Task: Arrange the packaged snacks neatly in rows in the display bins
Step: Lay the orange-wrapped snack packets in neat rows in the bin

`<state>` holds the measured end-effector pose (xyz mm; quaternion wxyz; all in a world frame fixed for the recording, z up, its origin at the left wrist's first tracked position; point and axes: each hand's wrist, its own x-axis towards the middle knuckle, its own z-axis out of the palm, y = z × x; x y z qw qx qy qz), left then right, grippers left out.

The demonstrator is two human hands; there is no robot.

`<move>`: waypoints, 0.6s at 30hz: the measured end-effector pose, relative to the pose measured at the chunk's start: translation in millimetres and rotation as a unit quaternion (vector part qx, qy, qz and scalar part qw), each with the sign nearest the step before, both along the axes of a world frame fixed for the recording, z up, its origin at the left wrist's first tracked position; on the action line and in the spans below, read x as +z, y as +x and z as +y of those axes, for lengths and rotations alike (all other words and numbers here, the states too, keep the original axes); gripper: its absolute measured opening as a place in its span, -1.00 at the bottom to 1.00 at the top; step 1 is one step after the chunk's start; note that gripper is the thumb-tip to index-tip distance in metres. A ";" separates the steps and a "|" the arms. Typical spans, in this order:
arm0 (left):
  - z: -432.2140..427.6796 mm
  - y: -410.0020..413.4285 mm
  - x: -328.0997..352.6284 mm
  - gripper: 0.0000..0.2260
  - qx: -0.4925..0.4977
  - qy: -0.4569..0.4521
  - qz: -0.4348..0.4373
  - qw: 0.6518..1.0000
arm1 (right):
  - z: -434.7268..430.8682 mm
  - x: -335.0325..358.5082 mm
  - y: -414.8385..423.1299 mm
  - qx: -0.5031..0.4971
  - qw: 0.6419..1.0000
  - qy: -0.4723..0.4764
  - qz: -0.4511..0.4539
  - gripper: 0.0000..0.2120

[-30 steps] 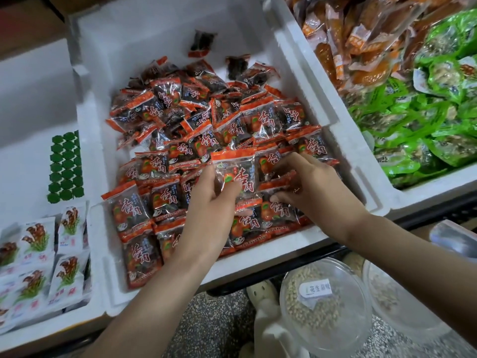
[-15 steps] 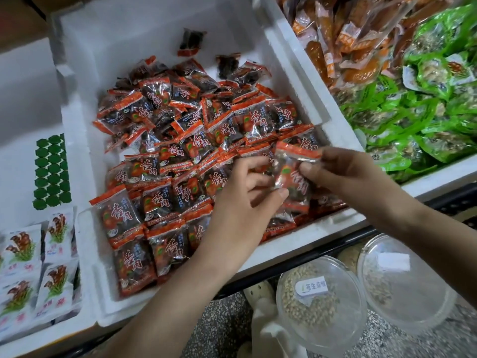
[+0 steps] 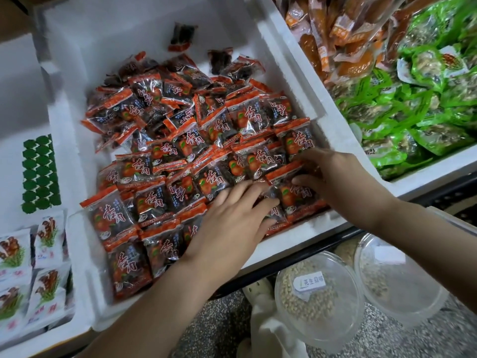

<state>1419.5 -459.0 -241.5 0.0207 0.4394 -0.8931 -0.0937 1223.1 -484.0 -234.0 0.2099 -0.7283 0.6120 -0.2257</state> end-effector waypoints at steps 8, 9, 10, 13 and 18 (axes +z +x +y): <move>9.8 11.0 -10.6 -0.67 0.012 -0.017 -0.011 1.000 | 8.3 -9.3 5.4 0.015 0.998 -0.005 0.059 -0.61; 10.2 10.9 -11.3 -0.67 0.013 -0.017 -0.005 1.000 | 9.0 -10.3 5.6 0.023 0.997 -0.011 0.077 -0.60; 10.3 11.1 -11.9 -0.67 0.014 -0.017 0.000 1.000 | 9.8 -11.8 5.8 0.028 0.994 -0.019 0.102 -0.59; 10.7 11.4 -13.0 -0.68 0.018 -0.019 0.007 1.000 | 14.9 -13.4 6.4 0.045 0.987 -0.041 0.148 -0.59; 10.9 10.0 -9.5 -0.68 0.024 -0.010 -0.015 1.000 | 17.7 -6.2 2.5 0.101 0.971 -0.083 0.200 -0.83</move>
